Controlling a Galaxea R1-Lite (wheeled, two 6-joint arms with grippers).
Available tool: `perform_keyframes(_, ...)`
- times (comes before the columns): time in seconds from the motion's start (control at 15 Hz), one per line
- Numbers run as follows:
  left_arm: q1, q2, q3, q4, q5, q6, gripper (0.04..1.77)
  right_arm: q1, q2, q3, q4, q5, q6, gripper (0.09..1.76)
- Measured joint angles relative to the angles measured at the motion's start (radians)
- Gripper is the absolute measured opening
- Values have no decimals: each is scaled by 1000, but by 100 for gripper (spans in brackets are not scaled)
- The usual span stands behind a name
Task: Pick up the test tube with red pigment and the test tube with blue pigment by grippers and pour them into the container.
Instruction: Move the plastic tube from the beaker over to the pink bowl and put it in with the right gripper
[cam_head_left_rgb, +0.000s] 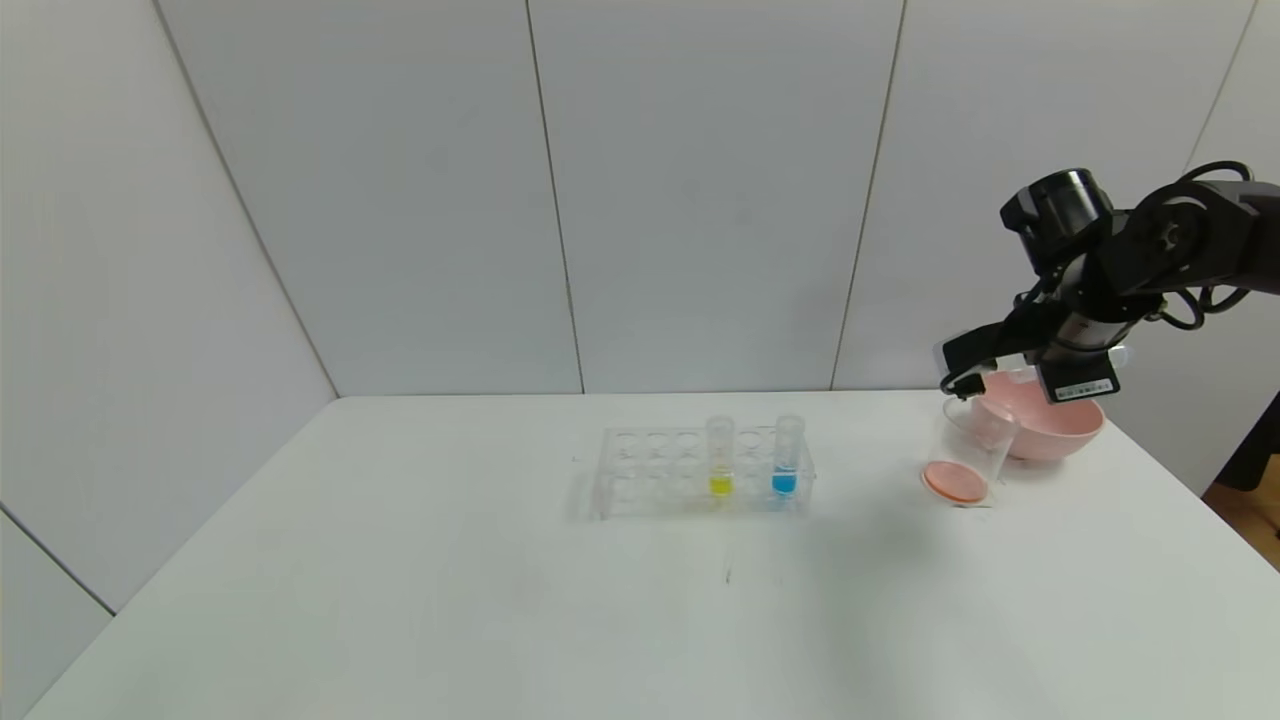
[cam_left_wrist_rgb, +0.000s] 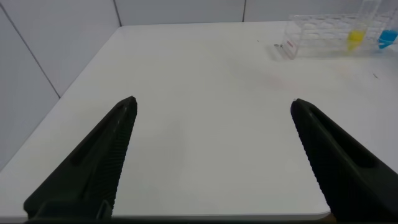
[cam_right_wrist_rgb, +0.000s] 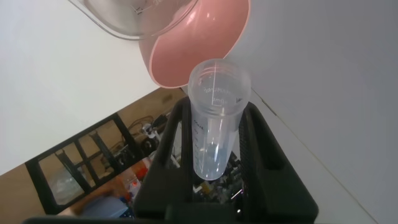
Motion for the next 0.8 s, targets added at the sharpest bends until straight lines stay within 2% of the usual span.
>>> perform_keyframes(0.33, 0, 0, 0, 0, 0, 0, 176, -22, -28, 0, -71, 71, -30, 50)
perform_keyframes(0.8, 0, 0, 0, 0, 0, 0, 176, -39, -46, 0, -84, 79, -34, 50)
